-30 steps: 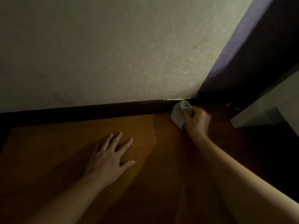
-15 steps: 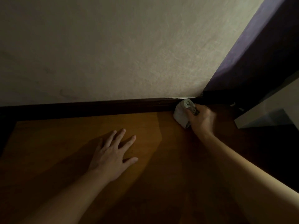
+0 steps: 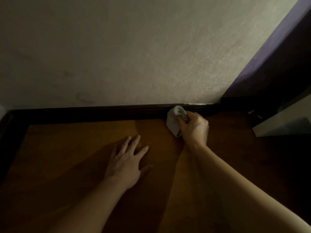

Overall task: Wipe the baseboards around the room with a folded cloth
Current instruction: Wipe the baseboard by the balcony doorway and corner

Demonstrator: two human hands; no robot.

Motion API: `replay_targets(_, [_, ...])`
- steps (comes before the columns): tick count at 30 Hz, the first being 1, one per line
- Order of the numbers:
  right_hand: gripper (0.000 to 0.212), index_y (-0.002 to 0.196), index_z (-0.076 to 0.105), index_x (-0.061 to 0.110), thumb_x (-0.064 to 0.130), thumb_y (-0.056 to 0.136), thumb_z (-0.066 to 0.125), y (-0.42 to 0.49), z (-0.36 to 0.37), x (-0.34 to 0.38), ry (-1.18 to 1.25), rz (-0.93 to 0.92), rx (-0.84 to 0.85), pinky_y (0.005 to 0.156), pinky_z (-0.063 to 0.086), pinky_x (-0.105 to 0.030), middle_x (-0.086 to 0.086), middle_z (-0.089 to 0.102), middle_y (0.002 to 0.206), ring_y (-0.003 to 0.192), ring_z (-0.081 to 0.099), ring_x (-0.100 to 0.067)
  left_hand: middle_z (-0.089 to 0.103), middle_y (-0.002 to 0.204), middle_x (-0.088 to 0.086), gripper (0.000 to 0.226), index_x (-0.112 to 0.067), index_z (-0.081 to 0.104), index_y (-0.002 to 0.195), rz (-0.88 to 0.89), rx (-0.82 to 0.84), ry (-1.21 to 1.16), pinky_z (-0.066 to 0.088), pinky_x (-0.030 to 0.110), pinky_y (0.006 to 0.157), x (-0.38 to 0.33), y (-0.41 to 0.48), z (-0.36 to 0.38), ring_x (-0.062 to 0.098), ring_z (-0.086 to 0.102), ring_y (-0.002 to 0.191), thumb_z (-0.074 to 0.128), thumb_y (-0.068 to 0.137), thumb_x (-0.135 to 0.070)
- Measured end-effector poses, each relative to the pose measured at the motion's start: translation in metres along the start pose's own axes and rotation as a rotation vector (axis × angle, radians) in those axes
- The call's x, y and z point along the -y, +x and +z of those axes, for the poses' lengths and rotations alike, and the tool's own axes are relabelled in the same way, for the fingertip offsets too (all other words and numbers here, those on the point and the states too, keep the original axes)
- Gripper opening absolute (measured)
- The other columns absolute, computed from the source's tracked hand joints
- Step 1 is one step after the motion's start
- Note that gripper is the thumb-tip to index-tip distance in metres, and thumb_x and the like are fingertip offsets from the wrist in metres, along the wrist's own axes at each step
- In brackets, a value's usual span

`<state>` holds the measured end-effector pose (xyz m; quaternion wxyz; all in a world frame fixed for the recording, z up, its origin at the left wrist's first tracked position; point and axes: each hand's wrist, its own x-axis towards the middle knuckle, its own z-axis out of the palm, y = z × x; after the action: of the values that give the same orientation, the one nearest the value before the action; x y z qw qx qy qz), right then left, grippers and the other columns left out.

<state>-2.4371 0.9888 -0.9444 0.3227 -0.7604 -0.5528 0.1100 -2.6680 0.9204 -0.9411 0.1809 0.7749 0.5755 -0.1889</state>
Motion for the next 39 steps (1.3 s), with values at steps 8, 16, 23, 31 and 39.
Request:
replay_targets(8, [0.022, 0.088, 0.073, 0.016, 0.038, 0.088, 0.071, -0.004, 0.012, 0.015, -0.028, -0.061, 0.014, 0.062, 0.046, -0.031, 0.001, 0.064, 0.082, 0.072, 0.059, -0.017, -0.013, 0.169, -0.005, 0.07, -0.05, 0.002, 0.157, -0.039, -0.023, -0.026, 0.004, 0.058, 0.123, -0.009, -0.002, -0.003, 0.025, -0.02, 0.154, 0.023, 0.095, -0.076])
replay_targets(16, [0.022, 0.095, 0.075, 0.019, 0.039, 0.087, 0.07, -0.017, 0.034, 0.045, 0.008, -0.101, 0.038, 0.069, 0.052, -0.036, -0.001, 0.068, 0.089, 0.08, 0.064, -0.022, -0.021, 0.167, -0.005, 0.067, -0.053, -0.009, 0.154, -0.016, -0.079, 0.001, 0.002, 0.061, 0.121, -0.005, 0.001, 0.007, 0.028, -0.016, 0.154, 0.02, 0.097, -0.074])
replay_targets(23, [0.025, 0.095, 0.073, 0.019, 0.043, 0.089, 0.068, -0.013, 0.026, 0.032, -0.006, -0.079, 0.02, 0.065, 0.051, -0.034, 0.001, 0.067, 0.088, 0.077, 0.063, -0.02, -0.009, 0.169, -0.001, 0.068, -0.051, -0.016, 0.154, -0.034, -0.058, 0.027, 0.017, 0.061, 0.119, -0.013, 0.006, 0.004, 0.033, -0.007, 0.155, 0.016, 0.098, -0.072])
replay_targets(31, [0.021, 0.09, 0.072, 0.015, 0.036, 0.091, 0.068, 0.022, -0.031, -0.047, 0.038, 0.067, -0.009, 0.056, 0.046, -0.024, -0.002, 0.067, 0.08, 0.067, 0.06, -0.014, -0.028, 0.165, -0.001, 0.066, -0.052, -0.024, 0.149, -0.049, -0.043, 0.06, 0.01, 0.06, 0.123, -0.022, 0.001, -0.006, 0.033, -0.017, 0.154, 0.016, 0.1, -0.069])
replay_targets(39, [0.024, 0.089, 0.071, 0.018, 0.041, 0.091, 0.066, 0.029, -0.034, -0.065, 0.071, 0.129, 0.014, 0.055, 0.043, -0.027, -0.002, 0.066, 0.083, 0.07, 0.061, -0.016, -0.025, 0.166, 0.0, 0.067, -0.052, -0.024, 0.15, -0.102, -0.036, 0.058, 0.01, 0.061, 0.123, -0.032, 0.005, -0.003, 0.034, -0.015, 0.154, 0.014, 0.097, -0.071])
